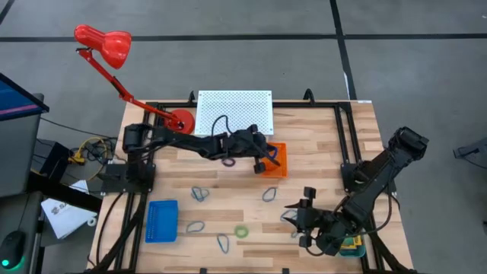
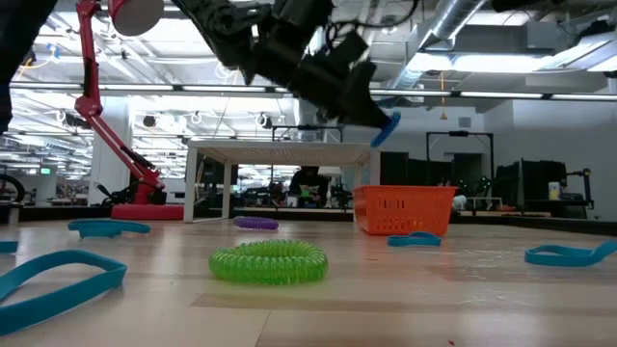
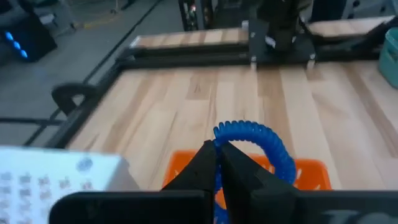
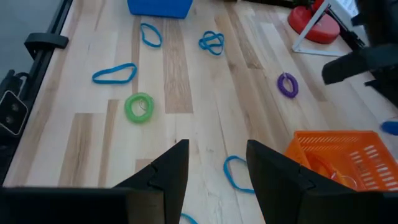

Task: Pick & Place Office Desk Supplies
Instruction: Put the blue spring keychain into the orange bin, then put the purple spring keychain into the orange bin

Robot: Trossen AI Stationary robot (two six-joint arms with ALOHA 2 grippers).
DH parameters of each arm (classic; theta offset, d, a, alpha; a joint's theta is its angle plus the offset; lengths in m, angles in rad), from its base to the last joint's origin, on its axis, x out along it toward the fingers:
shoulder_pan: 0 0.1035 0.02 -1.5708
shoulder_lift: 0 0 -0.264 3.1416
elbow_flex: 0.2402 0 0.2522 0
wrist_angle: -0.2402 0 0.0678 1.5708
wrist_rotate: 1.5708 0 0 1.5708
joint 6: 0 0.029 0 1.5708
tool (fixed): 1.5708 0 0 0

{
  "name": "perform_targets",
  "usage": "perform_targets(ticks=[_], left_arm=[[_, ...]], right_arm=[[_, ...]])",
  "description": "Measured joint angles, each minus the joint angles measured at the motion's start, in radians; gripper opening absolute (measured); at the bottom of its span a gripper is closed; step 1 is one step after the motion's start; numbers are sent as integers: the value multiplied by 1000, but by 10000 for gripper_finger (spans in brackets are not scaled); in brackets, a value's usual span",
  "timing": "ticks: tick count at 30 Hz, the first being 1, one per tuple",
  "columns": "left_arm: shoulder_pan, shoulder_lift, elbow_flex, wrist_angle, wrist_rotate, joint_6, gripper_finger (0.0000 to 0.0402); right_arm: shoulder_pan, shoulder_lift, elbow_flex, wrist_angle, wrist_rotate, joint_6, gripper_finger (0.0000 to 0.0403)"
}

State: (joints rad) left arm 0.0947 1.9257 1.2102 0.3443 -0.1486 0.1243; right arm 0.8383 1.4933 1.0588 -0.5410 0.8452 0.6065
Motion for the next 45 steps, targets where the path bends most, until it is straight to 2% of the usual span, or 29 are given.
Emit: perform_targets(ticks=[7, 14, 17, 26, 31, 34, 38, 42, 45], left_arm=[[13, 62, 3, 24, 11, -55, 3], [11, 63, 3, 37, 11, -78, 18], [11, 63, 3, 58, 15, -105, 45], [11, 57, 2, 55, 0, -129, 161], [12, 37, 2, 42, -1, -106, 191], [14, -22, 0, -91, -38, -104, 192], [14, -135, 1, -390, -169, -138, 183], [14, -228, 1, -660, -185, -231, 179], [13, -252, 1, -826, -185, -289, 184]], right_arm=[[-1, 0, 0, -9, 2, 7, 157], [-1, 0, 0, -38, 2, 7, 157], [-1, 0, 0, -52, 2, 7, 157], [0, 0, 0, -114, 21, 48, 157], [0, 0, 0, -117, 22, 49, 157], [7, 0, 0, -118, 25, 51, 157], [20, 0, 0, -129, 29, 75, 157], [26, 0, 0, -131, 41, 75, 157], [27, 0, 0, -132, 42, 76, 157]])
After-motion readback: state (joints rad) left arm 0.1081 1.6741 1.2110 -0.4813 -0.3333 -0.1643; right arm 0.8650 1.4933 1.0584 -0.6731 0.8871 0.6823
